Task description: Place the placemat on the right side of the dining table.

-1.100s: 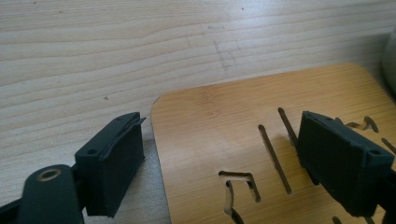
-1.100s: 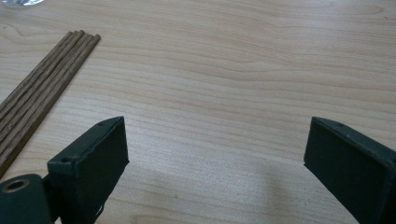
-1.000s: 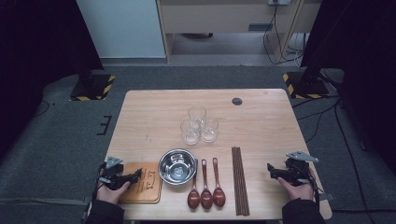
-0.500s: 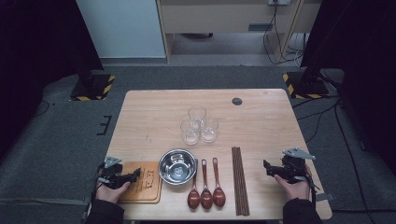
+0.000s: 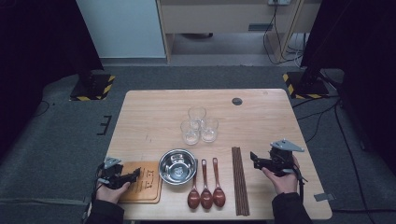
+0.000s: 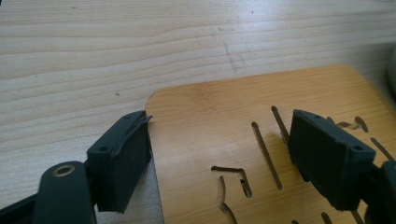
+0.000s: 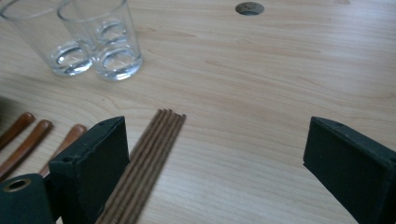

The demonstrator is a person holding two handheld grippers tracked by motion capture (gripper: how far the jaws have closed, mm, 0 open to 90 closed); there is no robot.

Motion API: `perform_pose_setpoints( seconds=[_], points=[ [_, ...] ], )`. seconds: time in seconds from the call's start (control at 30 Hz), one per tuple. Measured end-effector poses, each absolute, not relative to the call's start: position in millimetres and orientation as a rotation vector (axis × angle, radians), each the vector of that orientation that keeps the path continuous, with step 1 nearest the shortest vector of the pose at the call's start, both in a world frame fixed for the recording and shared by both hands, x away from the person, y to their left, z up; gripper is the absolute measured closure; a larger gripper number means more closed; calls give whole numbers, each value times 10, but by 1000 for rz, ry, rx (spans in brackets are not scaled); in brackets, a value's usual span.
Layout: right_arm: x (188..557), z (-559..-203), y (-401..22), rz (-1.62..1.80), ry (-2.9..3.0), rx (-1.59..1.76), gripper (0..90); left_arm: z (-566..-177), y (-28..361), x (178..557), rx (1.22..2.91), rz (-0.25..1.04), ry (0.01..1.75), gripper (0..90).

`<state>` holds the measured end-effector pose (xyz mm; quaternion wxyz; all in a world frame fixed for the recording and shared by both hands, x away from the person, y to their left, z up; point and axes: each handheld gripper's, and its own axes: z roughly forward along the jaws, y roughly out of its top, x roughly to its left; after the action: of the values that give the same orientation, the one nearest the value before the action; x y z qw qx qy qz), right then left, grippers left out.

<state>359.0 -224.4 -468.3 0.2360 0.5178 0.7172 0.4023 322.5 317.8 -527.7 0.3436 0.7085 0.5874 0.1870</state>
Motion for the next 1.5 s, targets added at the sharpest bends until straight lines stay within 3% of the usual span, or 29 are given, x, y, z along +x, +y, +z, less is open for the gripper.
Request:
perform_pose_setpoints(
  seconds=[0.9, 1.5],
  points=[
    [3765, -4333, -1246, 1269, 2039, 1286, 76, -5301, 3186, 3192, 1811, 507, 1521, 218],
    [3774, -4311, -482, 1356, 2148, 1190, 82, -5288, 3187, 3184, 1794, 503, 1549, 238]
  ],
)
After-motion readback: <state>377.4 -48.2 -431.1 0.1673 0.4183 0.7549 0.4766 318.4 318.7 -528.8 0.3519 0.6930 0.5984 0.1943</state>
